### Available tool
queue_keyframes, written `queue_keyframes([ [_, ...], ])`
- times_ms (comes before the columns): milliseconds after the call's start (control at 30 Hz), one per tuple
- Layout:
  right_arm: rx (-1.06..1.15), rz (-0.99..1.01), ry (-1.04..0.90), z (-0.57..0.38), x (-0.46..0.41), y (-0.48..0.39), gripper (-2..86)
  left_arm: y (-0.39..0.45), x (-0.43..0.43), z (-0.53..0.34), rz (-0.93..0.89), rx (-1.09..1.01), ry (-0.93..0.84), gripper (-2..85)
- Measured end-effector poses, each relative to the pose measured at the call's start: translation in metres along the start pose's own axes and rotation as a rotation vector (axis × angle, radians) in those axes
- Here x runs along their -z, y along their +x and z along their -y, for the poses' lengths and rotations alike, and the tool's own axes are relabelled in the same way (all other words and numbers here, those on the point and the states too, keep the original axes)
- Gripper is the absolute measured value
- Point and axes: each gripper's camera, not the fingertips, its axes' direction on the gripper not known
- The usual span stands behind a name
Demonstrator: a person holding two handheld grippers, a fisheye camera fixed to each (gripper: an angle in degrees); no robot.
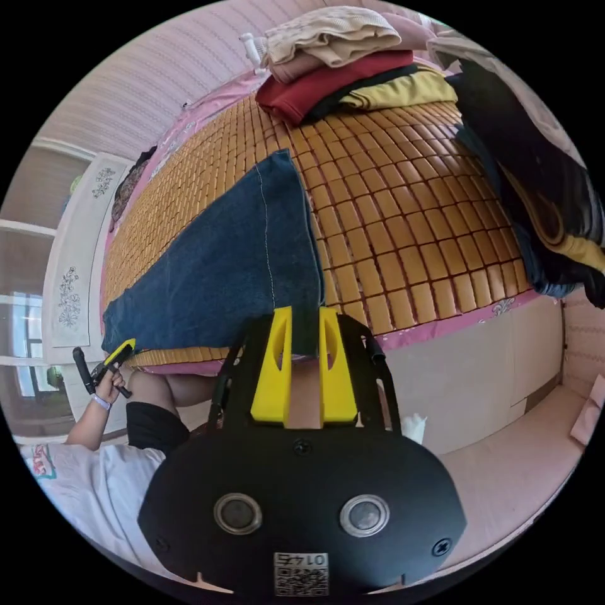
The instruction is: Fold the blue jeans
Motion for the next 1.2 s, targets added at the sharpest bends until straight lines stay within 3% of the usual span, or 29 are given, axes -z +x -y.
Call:
queue_keyframes([
  [167, 0.162, -0.073, -0.119, 0.011, -0.013, -0.033, 1.3, 0.003, 0.010, 0.003, 0.004, 0.008, -0.034, -1.0],
  [267, 0.294, -0.175, 0.003, 0.012, 0.018, -0.059, 0.7, 0.013, 0.019, -0.001, 0.036, -0.014, -0.040, -1.0],
  [400, 0.209, -0.160, 0.050, 0.018, 0.024, -0.059, 0.5, 0.026, 0.026, -0.014, 0.021, -0.027, -0.001, -1.0],
  [500, 0.195, -0.330, -0.006, 0.020, 0.006, -0.078, 0.2, 0.027, 0.033, -0.019, -0.001, -0.009, 0.006, -1.0],
  [600, 0.296, -0.472, 0.044, 0.022, -0.005, -0.130, 0.0, 0.025, 0.053, -0.026, -0.052, -0.004, 0.055, -1.0],
  [733, 0.598, -0.119, -0.049, 0.043, -0.062, -0.257, -0.2, 0.023, 0.055, -0.032, -0.012, 0.000, 0.063, -1.0],
  [800, 0.755, -0.049, -0.138, 0.047, -0.105, -0.328, -0.3, 0.022, 0.046, -0.035, -0.011, -0.011, 0.032, -1.0],
  [967, 1.183, -0.160, -0.247, 0.033, -0.213, -0.524, -0.4, 0.027, 0.053, -0.030, 0.008, -0.065, -0.007, -1.0],
  [1200, 1.369, -0.450, -0.398, 0.018, -0.305, -0.620, -0.2, 0.030, 0.060, -0.028, 0.009, -0.113, -0.025, -1.0],
])
